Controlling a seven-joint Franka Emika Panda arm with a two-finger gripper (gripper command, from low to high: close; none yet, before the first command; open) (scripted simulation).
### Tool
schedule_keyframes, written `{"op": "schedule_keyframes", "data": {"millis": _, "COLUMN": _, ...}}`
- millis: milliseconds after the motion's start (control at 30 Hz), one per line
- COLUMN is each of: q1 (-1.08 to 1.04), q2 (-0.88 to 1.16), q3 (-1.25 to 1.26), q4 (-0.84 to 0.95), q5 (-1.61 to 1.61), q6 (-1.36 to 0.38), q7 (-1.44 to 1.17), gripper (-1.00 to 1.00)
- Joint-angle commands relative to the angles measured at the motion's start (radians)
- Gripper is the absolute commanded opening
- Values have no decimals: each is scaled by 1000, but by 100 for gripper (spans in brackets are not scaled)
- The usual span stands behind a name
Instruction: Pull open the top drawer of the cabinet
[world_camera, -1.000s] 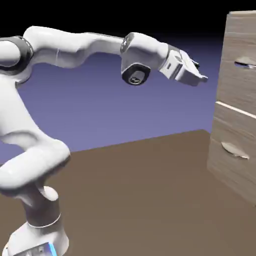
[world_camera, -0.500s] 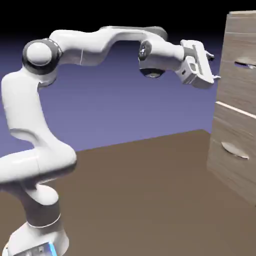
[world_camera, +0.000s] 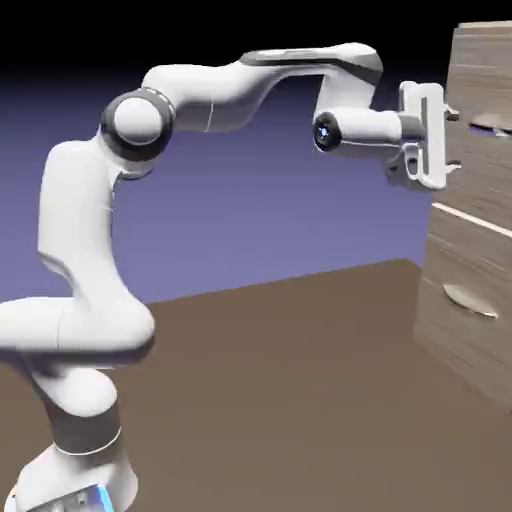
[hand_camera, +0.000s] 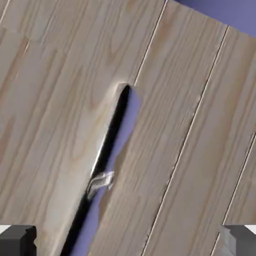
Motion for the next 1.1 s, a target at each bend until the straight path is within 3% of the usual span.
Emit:
{"op": "schedule_keyframes", "data": {"millis": 0, "q1": -36, "q2": 2, "q3": 35, "q4": 23, "q5": 41, "q6": 0, "q7": -11, "gripper": 0}}
{"op": "schedule_keyframes", "data": {"millis": 233, "q1": -228, "q2": 12, "q3": 218, "q4": 143, "q5": 259, "q6": 2, "q7": -67, "gripper": 0}}
{"op": "schedule_keyframes", "data": {"millis": 533, "q1": -448, "q2": -169, "q3": 405, "q4": 406, "q5": -54, "q6": 58, "q7": 297, "gripper": 0}}
{"op": "schedule_keyframes", "data": {"millis": 567, "q1": -448, "q2": -169, "q3": 405, "q4": 406, "q5": -54, "q6": 58, "q7": 297, "gripper": -100}}
{"op": "schedule_keyframes", "data": {"millis": 1067, "q1": 42, "q2": 96, "q3": -36, "q4": -35, "q5": 350, "q6": -40, "q7": -175, "gripper": -100}}
